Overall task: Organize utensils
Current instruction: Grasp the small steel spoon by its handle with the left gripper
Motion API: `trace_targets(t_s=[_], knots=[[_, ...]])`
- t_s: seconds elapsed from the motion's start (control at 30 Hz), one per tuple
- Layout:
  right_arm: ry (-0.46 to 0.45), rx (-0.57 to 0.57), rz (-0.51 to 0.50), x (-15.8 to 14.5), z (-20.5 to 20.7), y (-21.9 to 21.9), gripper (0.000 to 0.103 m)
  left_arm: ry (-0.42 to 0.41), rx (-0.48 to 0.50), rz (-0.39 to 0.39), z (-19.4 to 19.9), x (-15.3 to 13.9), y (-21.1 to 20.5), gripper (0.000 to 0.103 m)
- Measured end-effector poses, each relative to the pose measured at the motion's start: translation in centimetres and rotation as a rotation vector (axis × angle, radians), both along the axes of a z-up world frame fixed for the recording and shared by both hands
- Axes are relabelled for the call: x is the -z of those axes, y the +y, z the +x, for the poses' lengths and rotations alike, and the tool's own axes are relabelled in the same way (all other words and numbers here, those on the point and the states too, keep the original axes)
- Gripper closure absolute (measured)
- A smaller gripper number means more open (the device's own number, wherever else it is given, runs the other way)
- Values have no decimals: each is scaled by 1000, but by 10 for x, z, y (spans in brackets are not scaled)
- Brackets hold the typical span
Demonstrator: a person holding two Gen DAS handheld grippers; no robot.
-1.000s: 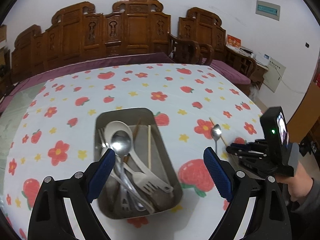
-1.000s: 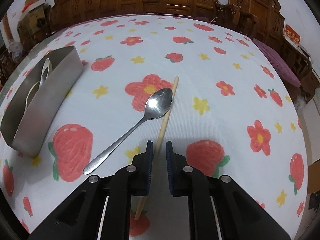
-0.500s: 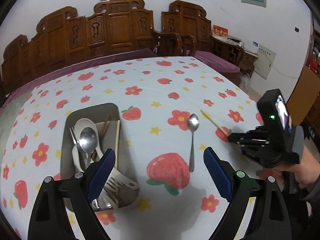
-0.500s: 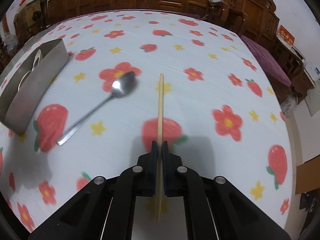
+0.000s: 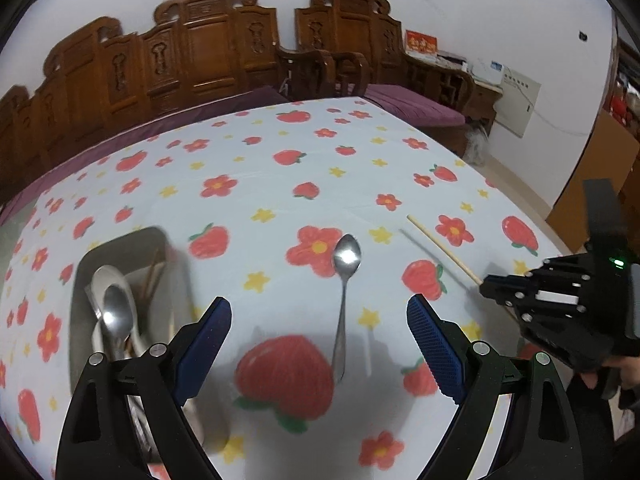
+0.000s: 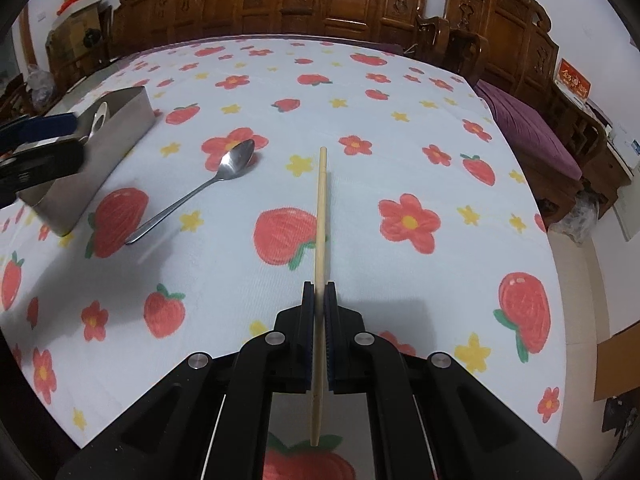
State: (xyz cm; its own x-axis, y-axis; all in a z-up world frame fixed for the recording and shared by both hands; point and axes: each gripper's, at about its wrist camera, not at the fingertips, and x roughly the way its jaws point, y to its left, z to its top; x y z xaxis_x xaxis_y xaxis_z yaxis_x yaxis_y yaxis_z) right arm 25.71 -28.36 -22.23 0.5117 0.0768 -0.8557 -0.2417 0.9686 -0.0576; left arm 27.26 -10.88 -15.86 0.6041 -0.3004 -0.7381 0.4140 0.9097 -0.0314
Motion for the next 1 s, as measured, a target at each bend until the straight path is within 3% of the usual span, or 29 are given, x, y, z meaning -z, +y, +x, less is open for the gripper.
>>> trace_targets(t_s=[0.3,0.77,1.0], knots=[[4,-1,13,8,1,-16,97,57,41,49,35,33,-41,29],[14,22,46,16,4,-32,97,132,18,97,81,70,-63,50],[5,16,47,12,4,-31,97,131,15,103,85,74,-66,50]])
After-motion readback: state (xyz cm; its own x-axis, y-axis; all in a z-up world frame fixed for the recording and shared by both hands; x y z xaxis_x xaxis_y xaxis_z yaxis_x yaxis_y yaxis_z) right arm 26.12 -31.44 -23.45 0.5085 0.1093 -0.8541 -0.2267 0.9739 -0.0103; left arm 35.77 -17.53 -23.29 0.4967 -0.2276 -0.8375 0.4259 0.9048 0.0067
